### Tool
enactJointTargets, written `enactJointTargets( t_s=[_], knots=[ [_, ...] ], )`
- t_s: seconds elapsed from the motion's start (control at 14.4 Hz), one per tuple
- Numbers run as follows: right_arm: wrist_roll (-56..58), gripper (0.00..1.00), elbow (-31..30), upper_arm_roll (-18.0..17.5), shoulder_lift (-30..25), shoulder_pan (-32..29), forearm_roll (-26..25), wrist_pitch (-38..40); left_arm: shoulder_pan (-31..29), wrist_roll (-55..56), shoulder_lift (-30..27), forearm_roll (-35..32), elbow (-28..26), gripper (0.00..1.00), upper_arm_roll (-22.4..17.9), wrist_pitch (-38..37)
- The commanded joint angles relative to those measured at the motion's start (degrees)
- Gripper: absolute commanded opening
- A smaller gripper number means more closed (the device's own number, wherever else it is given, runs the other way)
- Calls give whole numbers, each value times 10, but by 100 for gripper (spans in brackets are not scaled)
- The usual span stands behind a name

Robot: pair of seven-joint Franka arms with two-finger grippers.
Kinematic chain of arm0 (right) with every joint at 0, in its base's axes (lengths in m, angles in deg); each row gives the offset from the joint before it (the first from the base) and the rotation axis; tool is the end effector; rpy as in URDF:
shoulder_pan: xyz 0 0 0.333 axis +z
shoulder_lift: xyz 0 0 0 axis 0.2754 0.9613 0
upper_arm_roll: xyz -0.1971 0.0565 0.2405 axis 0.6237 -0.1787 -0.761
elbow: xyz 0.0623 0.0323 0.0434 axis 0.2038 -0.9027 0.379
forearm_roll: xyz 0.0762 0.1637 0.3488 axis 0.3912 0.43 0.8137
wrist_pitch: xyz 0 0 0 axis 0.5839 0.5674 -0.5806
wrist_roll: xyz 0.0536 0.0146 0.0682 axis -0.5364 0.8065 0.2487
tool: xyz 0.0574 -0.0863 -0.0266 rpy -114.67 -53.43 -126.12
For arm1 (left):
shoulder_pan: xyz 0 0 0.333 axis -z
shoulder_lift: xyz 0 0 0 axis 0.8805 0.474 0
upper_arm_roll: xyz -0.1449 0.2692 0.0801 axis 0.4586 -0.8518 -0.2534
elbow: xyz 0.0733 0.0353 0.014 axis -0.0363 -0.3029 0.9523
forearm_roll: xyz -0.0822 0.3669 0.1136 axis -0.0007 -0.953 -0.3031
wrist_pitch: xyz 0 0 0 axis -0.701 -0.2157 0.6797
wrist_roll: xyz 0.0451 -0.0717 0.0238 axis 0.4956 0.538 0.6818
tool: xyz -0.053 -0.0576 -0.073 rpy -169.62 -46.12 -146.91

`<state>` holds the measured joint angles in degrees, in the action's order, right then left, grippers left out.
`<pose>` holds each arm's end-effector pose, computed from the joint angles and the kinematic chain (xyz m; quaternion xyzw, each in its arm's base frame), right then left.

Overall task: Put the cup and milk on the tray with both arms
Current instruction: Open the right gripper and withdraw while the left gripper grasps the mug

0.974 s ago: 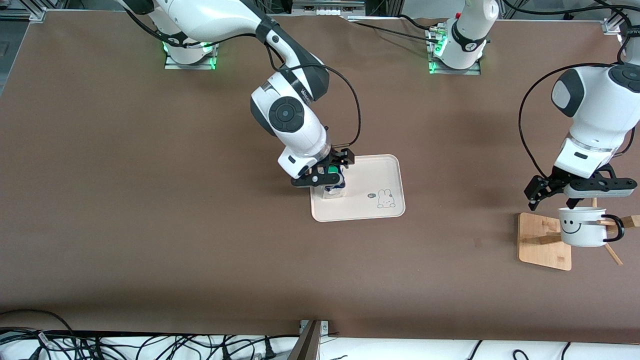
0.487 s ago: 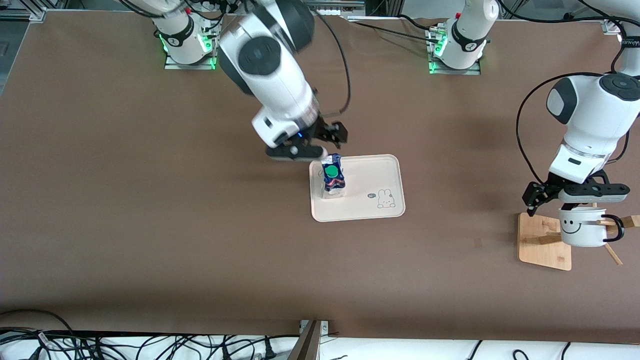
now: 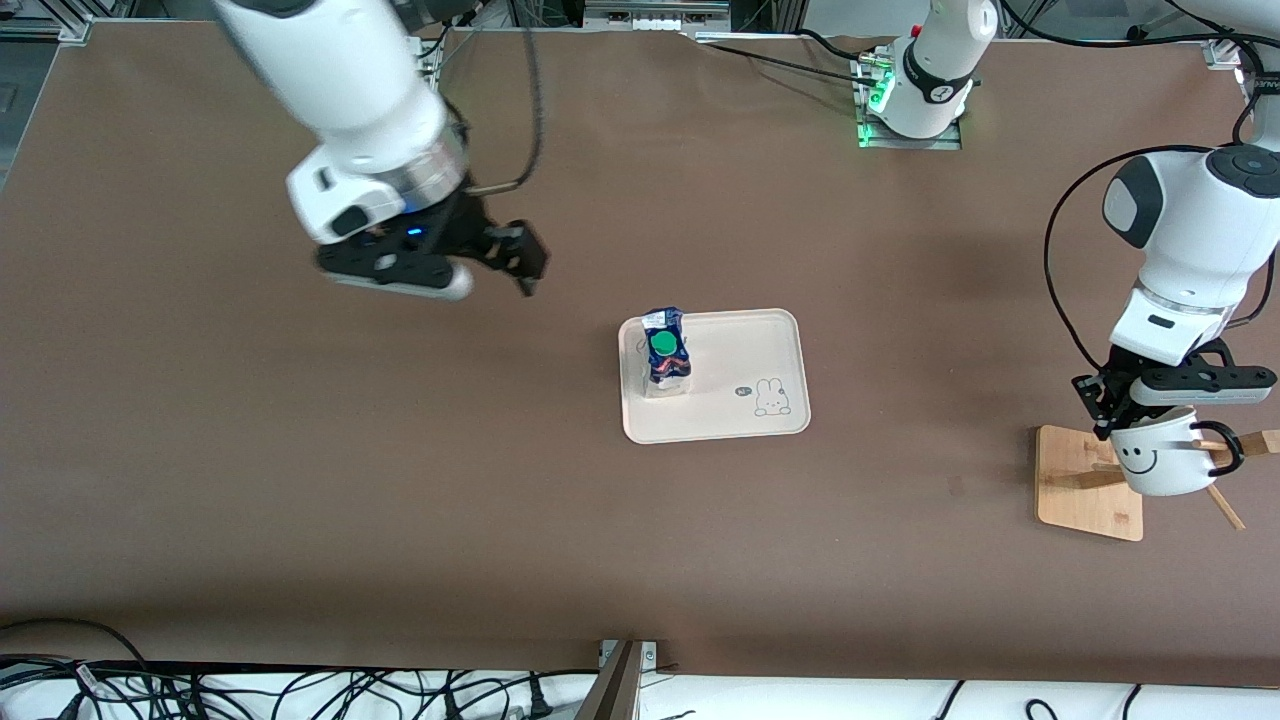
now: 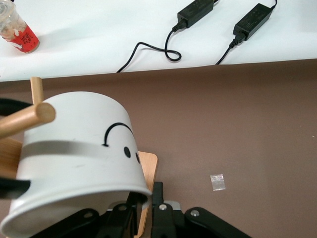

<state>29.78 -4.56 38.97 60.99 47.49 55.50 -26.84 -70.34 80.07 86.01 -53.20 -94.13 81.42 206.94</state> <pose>0.5859 0.3303 0.6023 -0.9908 0.1095 -0.0522 0.0595 0.6059 0.0662 0.3841 -0.9632 0.0026 -0.2621 0.0600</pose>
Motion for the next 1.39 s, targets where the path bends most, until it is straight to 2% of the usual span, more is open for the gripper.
enactJointTargets(
  t_s=[0.0,0.14,0.28,0.49,0.9,1.11,1.32],
  knots=[
    [56,100,15,-2,7,-58,-2,16,-9,0,6,-15,6,8,4,7],
    [61,100,15,-5,10,-98,-2,16,-9,0,7,-15,6,7,4,7],
    [122,100,15,-6,13,-129,-4,16,-9,0,7,-16,6,0,4,7],
    [172,100,15,8,12,-152,-21,47,-8,0,7,-16,7,0,4,7],
    [268,100,10,95,12,-173,-32,74,9,8,2,-16,35,0,25,3],
    [266,100,15,93,27,-220,-18,48,30,10,-6,-16,43,0,30,1],
    [311,100,14,95,21,-218,-24,50,59,13,-9,-11,43,0,37,-2]
  ],
)
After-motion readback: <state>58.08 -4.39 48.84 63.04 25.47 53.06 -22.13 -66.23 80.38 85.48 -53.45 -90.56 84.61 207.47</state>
